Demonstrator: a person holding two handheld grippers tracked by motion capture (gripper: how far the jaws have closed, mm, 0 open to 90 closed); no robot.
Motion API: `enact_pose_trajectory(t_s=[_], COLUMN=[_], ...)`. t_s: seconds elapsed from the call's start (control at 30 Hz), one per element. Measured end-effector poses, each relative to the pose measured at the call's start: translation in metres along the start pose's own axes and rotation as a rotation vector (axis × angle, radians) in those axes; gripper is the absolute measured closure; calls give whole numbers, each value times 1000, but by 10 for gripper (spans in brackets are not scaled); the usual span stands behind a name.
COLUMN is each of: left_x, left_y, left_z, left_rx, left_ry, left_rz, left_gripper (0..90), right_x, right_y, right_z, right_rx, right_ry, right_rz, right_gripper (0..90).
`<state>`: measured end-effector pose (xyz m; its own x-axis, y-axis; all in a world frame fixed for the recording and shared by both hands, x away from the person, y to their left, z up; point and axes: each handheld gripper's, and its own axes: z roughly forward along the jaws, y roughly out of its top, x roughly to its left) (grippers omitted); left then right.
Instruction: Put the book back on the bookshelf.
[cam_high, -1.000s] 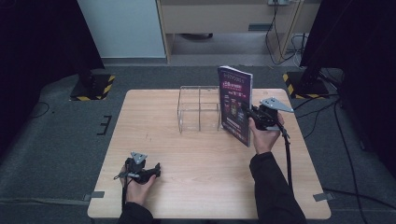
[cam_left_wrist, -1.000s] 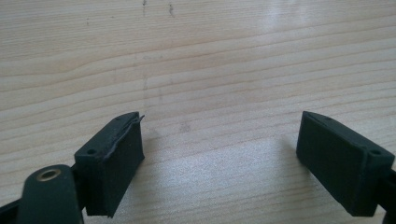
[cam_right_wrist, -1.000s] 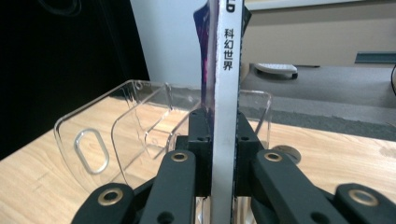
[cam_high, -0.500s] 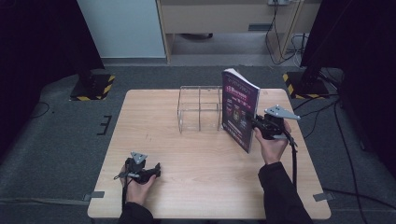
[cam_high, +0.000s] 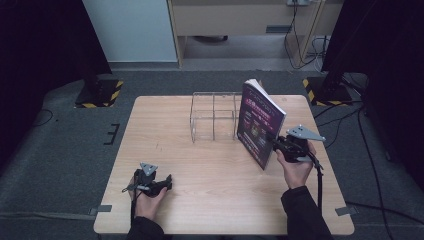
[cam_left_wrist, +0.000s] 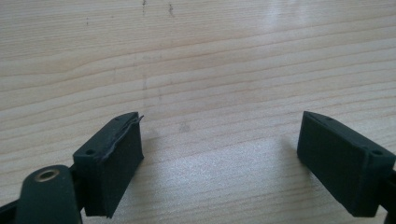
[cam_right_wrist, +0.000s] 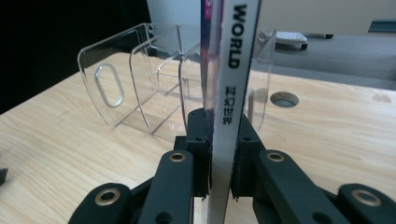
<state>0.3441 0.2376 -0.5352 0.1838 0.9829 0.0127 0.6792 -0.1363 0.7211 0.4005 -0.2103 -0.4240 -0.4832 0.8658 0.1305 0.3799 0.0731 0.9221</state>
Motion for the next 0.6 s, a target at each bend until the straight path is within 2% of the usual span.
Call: enact_pose_trajectory(t_s=[0.33, 0.4, 0.5, 0.6], left_x=[0, 0, 0, 0], left_y=[0, 0, 0, 0], left_z=[0, 0, 0, 0], left_rx=[0, 1, 0, 0], left_ry=[1, 1, 1, 1], left_rz=[0, 0, 0, 0], left_gripper=[132, 132, 132, 132], right_x=[0, 2, 4, 6], right_y=[-18, -17, -12, -1], right_z=[-5, -5, -7, -8], right_rx=[9, 15, -25, -36], right_ry=[18, 11, 19, 15], right_rz=[5, -14, -24, -38], right_gripper=[810, 806, 776, 761])
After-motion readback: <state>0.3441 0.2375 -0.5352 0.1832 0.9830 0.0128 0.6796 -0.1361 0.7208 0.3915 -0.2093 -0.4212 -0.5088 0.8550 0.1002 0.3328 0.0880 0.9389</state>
